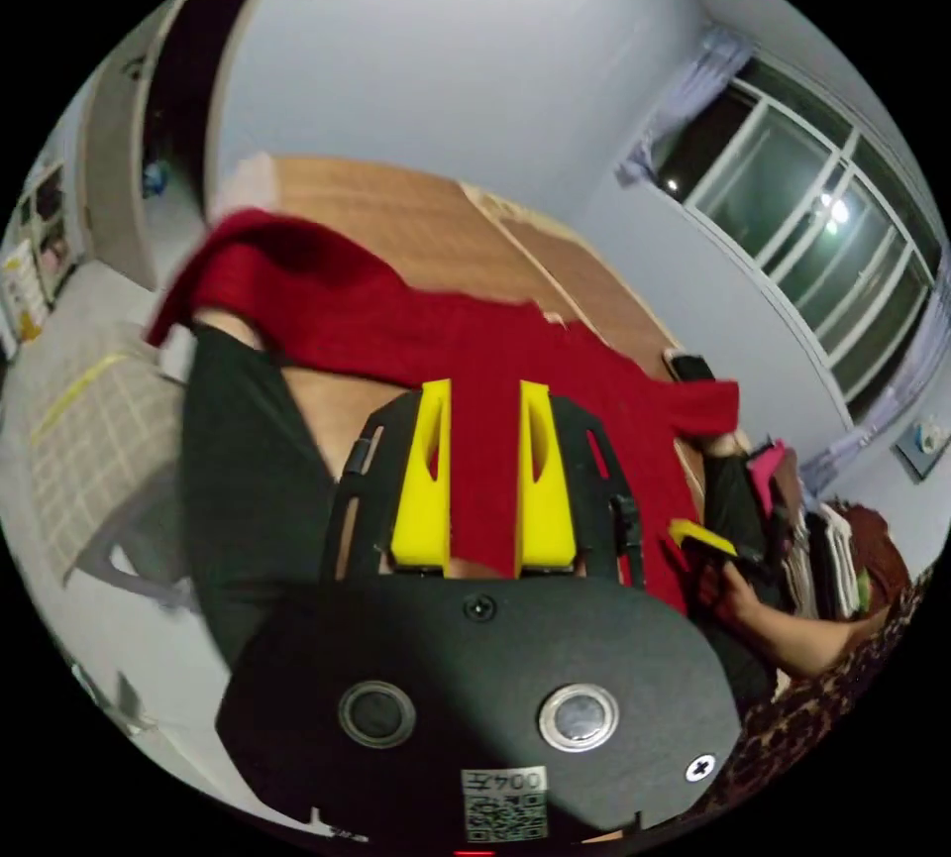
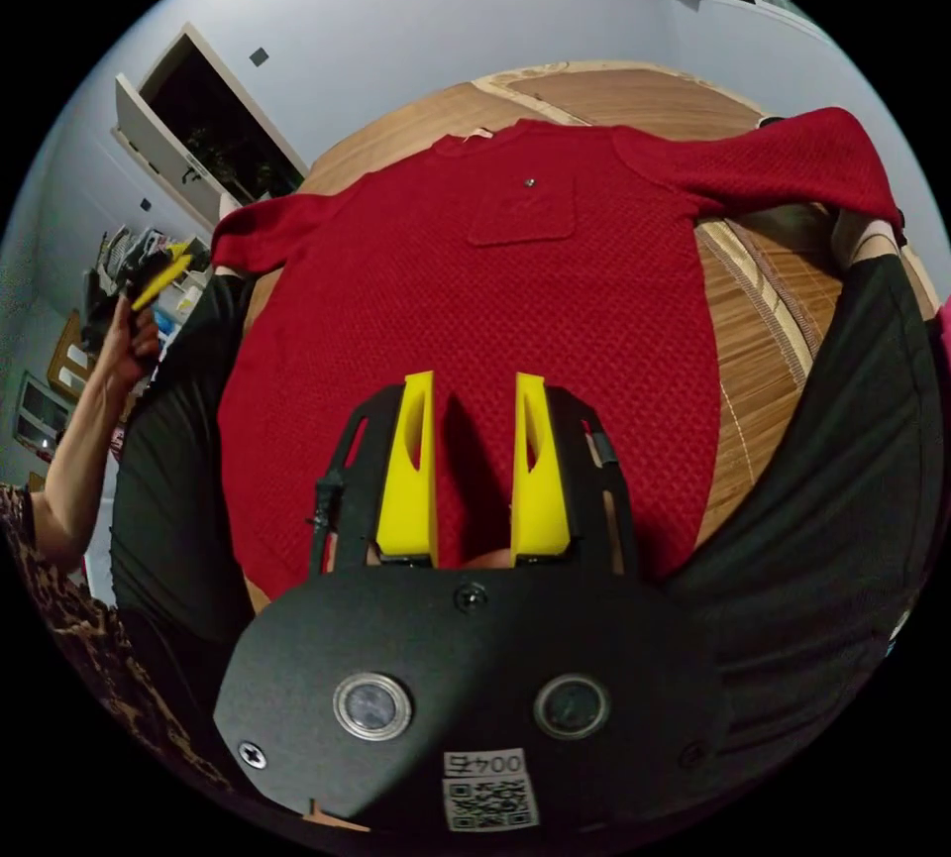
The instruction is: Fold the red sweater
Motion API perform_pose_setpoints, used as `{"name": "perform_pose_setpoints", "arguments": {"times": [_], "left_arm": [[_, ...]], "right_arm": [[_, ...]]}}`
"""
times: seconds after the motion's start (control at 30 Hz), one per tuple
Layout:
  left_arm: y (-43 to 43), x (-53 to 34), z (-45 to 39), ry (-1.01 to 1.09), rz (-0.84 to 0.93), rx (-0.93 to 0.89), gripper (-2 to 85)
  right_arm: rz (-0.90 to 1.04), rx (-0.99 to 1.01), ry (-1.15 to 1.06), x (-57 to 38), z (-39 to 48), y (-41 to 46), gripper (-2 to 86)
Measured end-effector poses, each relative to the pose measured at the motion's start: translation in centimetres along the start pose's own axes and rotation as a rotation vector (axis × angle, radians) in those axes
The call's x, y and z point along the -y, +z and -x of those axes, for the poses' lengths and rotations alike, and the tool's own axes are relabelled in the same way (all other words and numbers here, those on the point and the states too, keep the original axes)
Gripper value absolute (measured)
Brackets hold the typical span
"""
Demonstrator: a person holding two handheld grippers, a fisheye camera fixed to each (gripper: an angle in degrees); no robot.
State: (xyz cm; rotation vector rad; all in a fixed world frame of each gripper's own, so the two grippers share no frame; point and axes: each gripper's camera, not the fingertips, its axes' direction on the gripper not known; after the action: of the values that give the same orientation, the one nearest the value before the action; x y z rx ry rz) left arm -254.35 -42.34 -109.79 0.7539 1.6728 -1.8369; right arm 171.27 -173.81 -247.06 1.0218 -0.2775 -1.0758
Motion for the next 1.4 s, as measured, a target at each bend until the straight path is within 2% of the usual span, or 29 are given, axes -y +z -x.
{"name": "perform_pose_setpoints", "arguments": {"times": [0.07,0.17,0.3,0.63,0.73,0.83,1.03,1.13,1.2,1.4], "left_arm": [[-1.9,1.5,3.4,0.026,-0.044,0.131,8.2],[-1.9,3.0,8.3,0.069,0.010,0.321,8.2],[0.0,3.8,12.7,0.082,0.076,0.424,10.0],[6.6,6.8,13.2,0.319,0.338,0.645,11.6],[7.2,8.0,13.9,0.340,0.387,0.683,10.7],[6.5,9.5,14.8,0.311,0.433,0.705,5.3],[-0.3,14.5,16.7,0.259,0.579,0.572,1.8],[-6.6,19.1,17.7,0.213,0.627,0.349,1.6],[-12.0,23.5,18.0,0.159,0.632,0.135,1.6],[-20.1,31.7,15.3,0.058,0.578,-0.356,1.7]], "right_arm": [[0.023,-0.009,-0.008,0.1,0.4,0.9,12.2],[0.009,-0.051,-0.014,0.0,1.0,1.5,11.2],[-0.008,-0.088,-0.041,-0.4,2.0,2.0,10.2],[-0.024,-0.112,-0.036,-1.0,2.8,2.7,8.8],[-0.024,-0.124,-0.041,-1.1,3.1,2.9,8.8],[-0.025,-0.131,-0.042,-1.1,3.2,3.1,8.7],[-0.027,-0.119,-0.033,-1.3,2.8,3.2,8.5],[-0.029,-0.101,-0.025,-1.4,2.4,3.2,8.6],[-0.029,-0.086,-0.016,-1.4,2.0,3.1,8.7],[-0.029,-0.046,0.017,-1.3,0.7,3.0,8.8]]}}
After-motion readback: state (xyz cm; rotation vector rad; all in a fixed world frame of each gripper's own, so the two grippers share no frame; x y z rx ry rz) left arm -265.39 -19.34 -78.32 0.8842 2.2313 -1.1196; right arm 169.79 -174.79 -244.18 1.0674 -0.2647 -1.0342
